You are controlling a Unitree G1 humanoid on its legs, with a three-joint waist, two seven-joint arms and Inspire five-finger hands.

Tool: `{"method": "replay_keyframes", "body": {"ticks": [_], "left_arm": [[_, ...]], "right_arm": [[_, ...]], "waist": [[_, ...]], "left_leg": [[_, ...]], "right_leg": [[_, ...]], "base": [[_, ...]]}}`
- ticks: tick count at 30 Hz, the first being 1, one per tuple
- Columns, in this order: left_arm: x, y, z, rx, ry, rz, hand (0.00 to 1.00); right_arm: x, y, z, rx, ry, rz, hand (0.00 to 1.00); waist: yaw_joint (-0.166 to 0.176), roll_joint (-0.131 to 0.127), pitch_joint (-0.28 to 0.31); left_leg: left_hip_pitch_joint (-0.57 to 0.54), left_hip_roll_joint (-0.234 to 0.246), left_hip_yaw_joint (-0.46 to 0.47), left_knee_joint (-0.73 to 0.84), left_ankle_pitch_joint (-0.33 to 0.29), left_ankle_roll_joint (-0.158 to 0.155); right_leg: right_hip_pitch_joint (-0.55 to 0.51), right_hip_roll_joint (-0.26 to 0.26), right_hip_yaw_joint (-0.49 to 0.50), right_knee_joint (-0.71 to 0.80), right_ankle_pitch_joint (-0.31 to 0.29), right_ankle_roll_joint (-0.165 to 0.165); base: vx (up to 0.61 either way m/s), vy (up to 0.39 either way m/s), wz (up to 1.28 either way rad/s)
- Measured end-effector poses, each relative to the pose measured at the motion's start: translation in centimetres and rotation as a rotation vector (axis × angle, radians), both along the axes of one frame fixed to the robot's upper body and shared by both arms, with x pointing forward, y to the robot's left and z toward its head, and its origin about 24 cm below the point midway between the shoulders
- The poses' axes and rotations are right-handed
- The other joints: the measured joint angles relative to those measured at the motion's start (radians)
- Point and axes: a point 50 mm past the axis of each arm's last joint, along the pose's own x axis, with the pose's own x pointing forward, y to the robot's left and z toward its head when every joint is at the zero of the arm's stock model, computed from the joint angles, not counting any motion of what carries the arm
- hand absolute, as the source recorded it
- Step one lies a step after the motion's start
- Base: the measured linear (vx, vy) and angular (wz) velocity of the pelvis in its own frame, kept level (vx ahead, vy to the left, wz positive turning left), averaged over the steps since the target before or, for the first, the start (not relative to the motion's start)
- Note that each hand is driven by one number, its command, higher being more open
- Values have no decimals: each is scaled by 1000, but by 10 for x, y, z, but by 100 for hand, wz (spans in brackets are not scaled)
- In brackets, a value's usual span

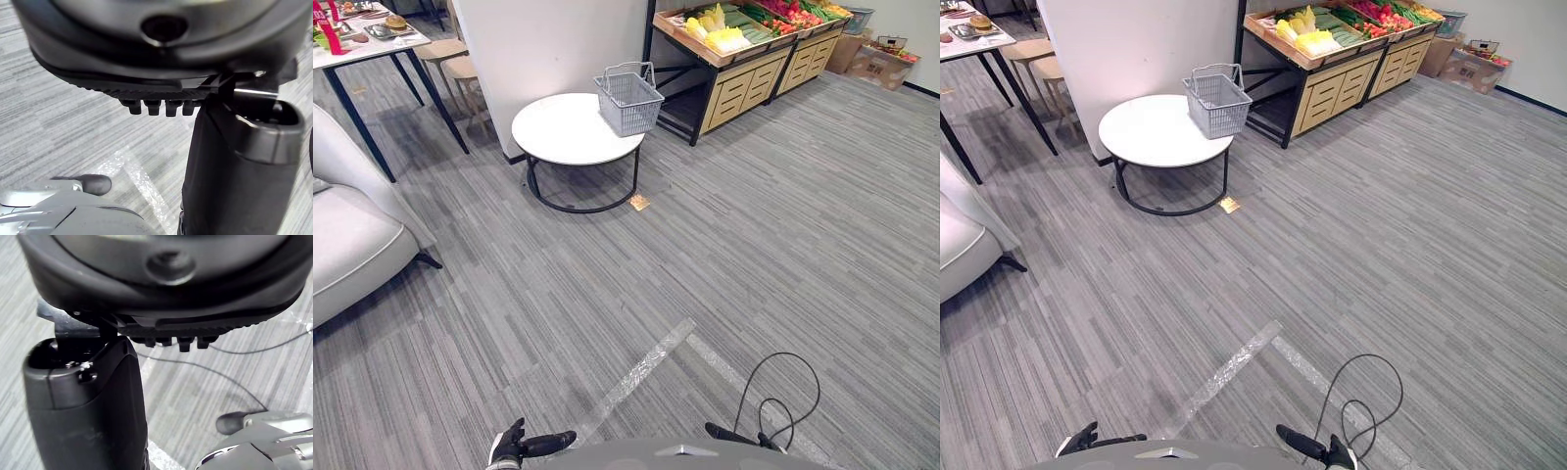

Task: Pick vegetable in the basket

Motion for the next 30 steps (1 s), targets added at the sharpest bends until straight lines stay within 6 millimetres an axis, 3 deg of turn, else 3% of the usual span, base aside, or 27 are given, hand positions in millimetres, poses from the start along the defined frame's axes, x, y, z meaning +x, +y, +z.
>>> {"method": "replay_keyframes", "body": {"ticks": [30], "left_arm": [[3,0,1,5,-14,-41,100]], "right_arm": [[1,1,0,-22,14,102,100]], "waist": [[23,-5,4]], "left_leg": [[7,-11,-16,-15,12,-10]], "right_leg": [[7,-15,-29,1,2,2]], "base": [[-38,-11,2]]}}
